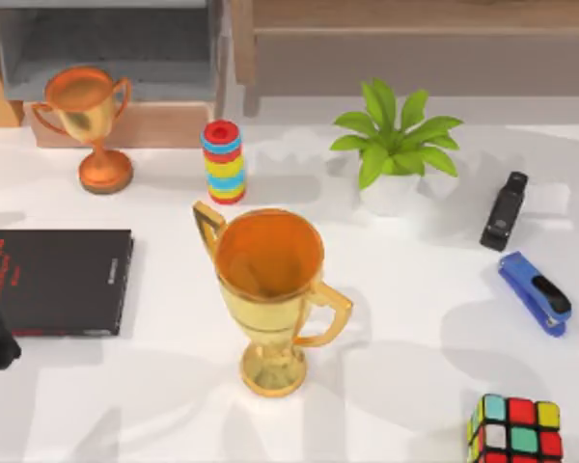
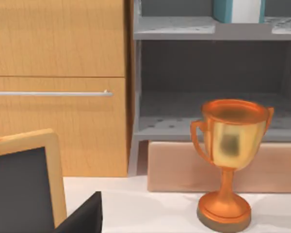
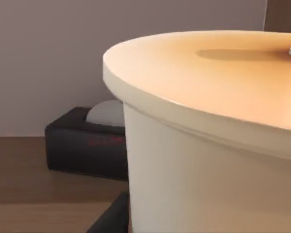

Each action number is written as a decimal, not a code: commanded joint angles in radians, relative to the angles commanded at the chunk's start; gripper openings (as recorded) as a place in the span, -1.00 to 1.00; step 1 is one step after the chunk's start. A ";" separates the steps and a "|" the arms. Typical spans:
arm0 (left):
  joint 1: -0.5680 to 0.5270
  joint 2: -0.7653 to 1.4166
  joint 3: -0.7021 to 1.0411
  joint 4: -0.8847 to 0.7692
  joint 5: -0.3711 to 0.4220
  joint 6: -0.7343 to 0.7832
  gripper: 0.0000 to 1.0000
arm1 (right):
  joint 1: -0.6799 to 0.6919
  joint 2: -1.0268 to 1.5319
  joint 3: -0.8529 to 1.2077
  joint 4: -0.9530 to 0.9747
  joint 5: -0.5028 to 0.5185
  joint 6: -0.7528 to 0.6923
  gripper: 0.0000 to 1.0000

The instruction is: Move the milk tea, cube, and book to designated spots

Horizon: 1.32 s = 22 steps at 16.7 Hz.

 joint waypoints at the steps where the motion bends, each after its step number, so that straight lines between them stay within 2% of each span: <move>1: 0.000 0.000 0.000 0.000 0.000 0.000 1.00 | -0.031 0.037 -0.010 0.033 -0.032 0.001 -1.00; 8: 0.000 0.000 0.000 0.000 0.000 0.000 1.00 | -0.165 0.273 -0.017 0.247 -0.207 -0.001 -1.00; 15: 0.000 0.000 0.000 0.000 0.000 0.000 1.00 | -0.165 0.291 -0.017 0.265 -0.213 0.000 -1.00; 22: 0.000 0.000 0.000 0.000 0.000 0.000 1.00 | -0.170 0.385 -0.017 0.365 -0.214 -0.003 -1.00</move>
